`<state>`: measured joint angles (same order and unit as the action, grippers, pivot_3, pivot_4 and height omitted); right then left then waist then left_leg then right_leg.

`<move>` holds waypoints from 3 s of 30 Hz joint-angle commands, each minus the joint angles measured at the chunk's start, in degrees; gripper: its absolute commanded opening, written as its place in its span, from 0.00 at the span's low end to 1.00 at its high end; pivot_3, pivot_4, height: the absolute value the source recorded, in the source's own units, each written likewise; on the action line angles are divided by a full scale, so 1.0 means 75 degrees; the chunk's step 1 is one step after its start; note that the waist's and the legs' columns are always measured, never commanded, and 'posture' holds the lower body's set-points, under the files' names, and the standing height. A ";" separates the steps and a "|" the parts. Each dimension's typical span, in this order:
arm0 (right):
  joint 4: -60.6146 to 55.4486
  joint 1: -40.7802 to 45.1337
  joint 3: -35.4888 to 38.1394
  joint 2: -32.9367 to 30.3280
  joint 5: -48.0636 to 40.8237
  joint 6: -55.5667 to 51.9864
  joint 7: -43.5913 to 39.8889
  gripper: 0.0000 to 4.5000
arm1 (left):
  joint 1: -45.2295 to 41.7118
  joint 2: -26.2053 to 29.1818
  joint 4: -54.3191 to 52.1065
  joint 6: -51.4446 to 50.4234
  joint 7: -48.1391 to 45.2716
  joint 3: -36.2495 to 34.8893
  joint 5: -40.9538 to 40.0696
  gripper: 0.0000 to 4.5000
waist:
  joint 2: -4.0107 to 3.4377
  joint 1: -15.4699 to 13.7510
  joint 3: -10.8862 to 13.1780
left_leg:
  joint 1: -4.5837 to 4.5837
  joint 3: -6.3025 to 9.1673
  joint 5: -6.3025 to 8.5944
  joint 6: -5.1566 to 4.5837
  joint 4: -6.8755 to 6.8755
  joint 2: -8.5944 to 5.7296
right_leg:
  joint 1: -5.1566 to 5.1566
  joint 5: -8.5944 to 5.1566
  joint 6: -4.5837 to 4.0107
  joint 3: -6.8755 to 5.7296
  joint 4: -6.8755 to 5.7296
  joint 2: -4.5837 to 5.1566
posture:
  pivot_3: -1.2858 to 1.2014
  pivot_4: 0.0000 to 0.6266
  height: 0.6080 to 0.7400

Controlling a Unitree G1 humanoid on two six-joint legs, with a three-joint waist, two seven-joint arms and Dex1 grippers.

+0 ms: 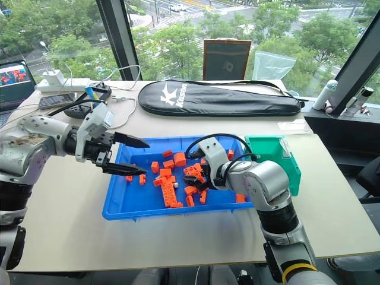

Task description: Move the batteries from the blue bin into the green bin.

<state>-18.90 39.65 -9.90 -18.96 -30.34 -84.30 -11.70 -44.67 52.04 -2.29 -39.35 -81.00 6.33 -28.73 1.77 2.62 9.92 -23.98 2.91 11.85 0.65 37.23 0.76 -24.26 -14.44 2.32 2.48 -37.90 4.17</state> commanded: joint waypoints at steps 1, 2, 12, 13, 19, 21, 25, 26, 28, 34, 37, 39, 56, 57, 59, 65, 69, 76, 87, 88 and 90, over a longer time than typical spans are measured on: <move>0.0032 0.0004 -0.0169 0.0044 0.0325 0.0390 0.0022 0.76 | -0.0063 0.0062 -0.0200 0.0061 -0.0029 -0.0121 -0.0023 1.00 | 0.0000 0.0016 0.0000 | 0.0003 0.0000 0.0000 0.0000 0.0000 0.0001 | -0.0001 0.0000 0.0000 0.0001 -0.0004 -0.0002 | 0.52 0.24 1.00; 0.0039 -0.0006 -0.0239 -0.0006 0.0386 0.0437 -0.0017 0.68 | -0.0072 0.0074 -0.0216 0.0070 -0.0045 -0.0111 -0.0015 1.00 | 0.0000 0.0016 0.0000 | 0.0004 0.0000 0.0000 -0.0001 0.0000 0.0002 | -0.0001 0.0000 0.0000 0.0001 -0.0008 -0.0004 | 0.52 0.24 1.00; -0.0236 0.0528 0.0288 -0.0155 0.0469 0.0342 -0.0357 0.31 | -0.0374 -0.0029 -0.0251 -0.0196 -0.0085 -0.0217 -0.0327 1.00 | -0.0001 0.0007 0.0001 | 0.0004 0.0000 -0.0001 -0.0002 0.0005 0.0003 | 0.0000 0.0000 0.0000 0.0002 -0.0009 -0.0005 | 0.52 0.24 1.00; -0.0258 0.0641 0.0466 -0.0228 0.0447 0.0289 -0.0415 0.31 | -0.0371 -0.0032 -0.0243 -0.0180 -0.0087 -0.0207 -0.0323 1.00 | -0.0002 0.0011 0.0001 | 0.0004 0.0000 -0.0001 -0.0002 0.0005 0.0003 | -0.0001 0.0000 0.0000 0.0003 -0.0010 -0.0005 | 0.52 0.24 1.00; 0.0186 0.0885 0.0324 -0.1531 0.1137 0.1245 -0.0725 0.31 | -0.0389 -0.0157 -0.0160 -0.0076 -0.0097 -0.0116 -0.0253 1.00 | -0.0002 -0.0048 0.0001 | 0.0004 0.0001 -0.0001 -0.0002 0.0007 -0.0001 | 0.0004 -0.0001 0.0000 0.0000 -0.0007 -0.0002 | 0.52 0.24 1.00; 0.0305 0.0814 0.0137 -0.1677 0.1225 0.1546 -0.0891 0.42 | -0.0401 -0.0194 -0.0132 -0.0035 -0.0111 -0.0082 -0.0224 1.00 | -0.0002 -0.0028 0.0001 | 0.0004 -0.0004 -0.0001 -0.0002 0.0007 -0.0003 | 0.0006 -0.0001 0.0001 0.0002 0.0003 0.0002 | 0.52 0.24 1.00; 0.0324 0.0754 -0.0083 -0.1611 0.1313 0.1704 -0.1059 0.73 | -0.0447 -0.0255 -0.0007 -0.0023 -0.0152 -0.0052 -0.0199 1.00 | -0.0002 0.0044 0.0001 | 0.0004 -0.0005 -0.0001 -0.0003 0.0007 0.0006 | -0.0001 -0.0001 0.0000 0.0008 -0.0008 -0.0010 | 0.52 0.24 1.00; 0.0300 0.0760 -0.0089 -0.1578 0.1306 0.1721 -0.1095 0.78 | -0.0461 -0.0260 0.0033 -0.0009 -0.0165 -0.0048 -0.0183 1.00 | -0.0002 0.0058 0.0001 | 0.0004 -0.0004 -0.0001 -0.0003 0.0007 0.0008 | -0.0002 -0.0001 0.0000 0.0009 -0.0011 -0.0013 | 0.52 0.24 1.00; 0.0201 0.0779 -0.0039 -0.1500 0.1251 0.1729 -0.1176 0.94 | -0.0467 -0.0247 0.0077 0.0025 -0.0186 -0.0035 -0.0149 1.00 | -0.0002 0.0062 0.0001 | 0.0004 -0.0003 -0.0004 -0.0007 0.0007 0.0008 | -0.0004 0.0000 -0.0001 0.0011 -0.0015 -0.0014 | 0.52 0.24 1.00; -0.0254 0.0791 0.0266 -0.1174 0.0704 0.1088 -0.1540 0.99 | -0.0420 -0.0260 0.0070 0.0012 -0.0210 -0.0058 -0.0109 1.00 | -0.0002 0.0023 0.0001 | 0.0004 -0.0001 -0.0005 -0.0008 0.0008 0.0007 | -0.0002 -0.0001 -0.0001 0.0011 -0.0013 -0.0013 | 0.52 0.24 1.00; -0.0730 0.0646 -0.0289 -0.1328 0.0137 0.0178 -0.2014 0.99 | -0.0393 -0.0267 0.0083 0.0049 -0.0212 -0.0037 -0.0069 1.00 | -0.0002 -0.0002 0.0001 | 0.0004 0.0000 -0.0005 -0.0008 0.0008 0.0007 | -0.0001 0.0000 -0.0001 0.0010 -0.0013 -0.0012 | 0.52 0.24 1.00; -0.0695 0.0634 -0.0689 -0.1305 0.0179 -0.0101 -0.1944 0.99 | -0.0380 -0.0282 0.0080 0.0103 -0.0202 0.0000 -0.0010 1.00 | -0.0002 0.0001 0.0001 | 0.0004 0.0003 -0.0004 -0.0008 0.0009 0.0007 | 0.0003 0.0000 -0.0001 0.0008 -0.0012 -0.0012 | 0.52 0.24 1.00; -0.0235 0.0310 -0.1006 -0.0956 0.0501 -0.0405 -0.1489 0.99 | -0.0385 -0.0234 -0.0042 0.0036 -0.0159 -0.0057 -0.0005 1.00 | -0.0002 0.0009 0.0002 | 0.0004 0.0003 -0.0005 -0.0008 0.0018 0.0008 | 0.0000 -0.0001 -0.0001 0.0009 -0.0018 -0.0015 | 0.52 0.24 1.00; -0.0222 0.0303 -0.1023 -0.0968 0.0509 -0.0383 -0.1496 0.99 | -0.0385 -0.0234 -0.0045 0.0033 -0.0157 -0.0058 -0.0007 1.00 | -0.0002 0.0006 0.0001 | 0.0004 0.0003 -0.0005 -0.0008 0.0018 0.0008 | 0.0001 -0.0001 -0.0001 0.0009 -0.0018 -0.0016 | 0.52 0.24 1.00; -0.0189 0.0288 -0.1056 -0.0983 0.0537 -0.0332 -0.1506 0.99 | -0.0384 -0.0236 -0.0044 0.0033 -0.0153 -0.0057 -0.0005 1.00 | -0.0002 0.0002 0.0001 | 0.0004 0.0003 -0.0005 -0.0008 0.0018 0.0007 | 0.0001 -0.0001 -0.0001 0.0009 -0.0017 -0.0014 | 0.52 0.24 1.00; -0.0194 0.0262 -0.1156 -0.1088 0.0595 -0.0221 -0.1603 0.75 | -0.0399 -0.0254 -0.0056 0.0023 -0.0142 -0.0043 -0.0006 1.00 | -0.0002 0.0004 0.0001 | 0.0004 0.0003 -0.0005 -0.0008 0.0018 0.0007 | 0.0001 -0.0001 -0.0001 0.0009 -0.0017 -0.0015 | 0.52 0.24 1.00; -0.0258 0.0281 -0.1172 -0.1354 0.0572 -0.0081 -0.1777 0.44 | -0.0436 -0.0288 -0.0069 -0.0013 -0.0119 -0.0019 -0.0013 1.00 | -0.0002 -0.0002 0.0001 | 0.0004 0.0003 -0.0005 -0.0008 0.0018 0.0007 | 0.0001 -0.0001 -0.0001 0.0009 -0.0017 -0.0015 | 0.52 0.24 1.00; -0.0447 0.0540 -0.0898 -0.1955 0.0410 0.0015 -0.2266 0.31 | -0.0482 -0.0321 -0.0074 -0.0068 -0.0096 0.0002 -0.0020 1.00 | -0.0002 0.0001 0.0001 | 0.0004 0.0003 -0.0005 -0.0008 0.0018 0.0008 | 0.0001 -0.0001 0.0000 0.0008 -0.0015 -0.0015 | 0.52 0.24 1.00; 0.1072 0.1196 -0.0940 -0.2512 0.1782 0.2049 -0.1995 0.31 | -0.0498 -0.0326 -0.0159 -0.0164 -0.0060 0.0001 -0.0058 1.00 | -0.0002 -0.0015 0.0001 | 0.0004 0.0000 -0.0005 -0.0008 0.0020 0.0007 | 0.0003 -0.0001 0.0000 0.0009 -0.0011 -0.0013 | 0.52 0.24 1.00; 0.1181 0.1188 -0.1058 -0.2530 0.1940 0.2273 -0.1999 0.43 | -0.0498 -0.0322 -0.0165 -0.0166 -0.0061 0.0003 -0.0056 1.00 | -0.0002 -0.0013 0.0001 | 0.0002 -0.0001 -0.0005 -0.0008 0.0020 0.0004 | 0.0002 -0.0001 0.0000 0.0009 -0.0010 -0.0011 | 0.52 0.24 1.00; 0.1282 0.1158 -0.1196 -0.2518 0.2125 0.2515 -0.2068 0.57 | -0.0504 -0.0315 -0.0182 -0.0183 -0.0058 0.0003 -0.0059 1.00 | -0.0002 -0.0012 0.0002 | -0.0002 -0.0003 -0.0005 -0.0008 0.0020 0.0004 | 0.0000 -0.0001 0.0000 0.0010 -0.0010 -0.0011 | 0.52 0.24 1.00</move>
<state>-8.76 48.14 -18.79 -37.55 -16.19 -68.65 -27.01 -46.82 49.28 -1.79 -40.32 -81.50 7.04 -28.64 1.76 2.53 9.93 -24.01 2.89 11.81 0.59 37.37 0.79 -24.28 -14.44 2.32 2.55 -37.98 4.09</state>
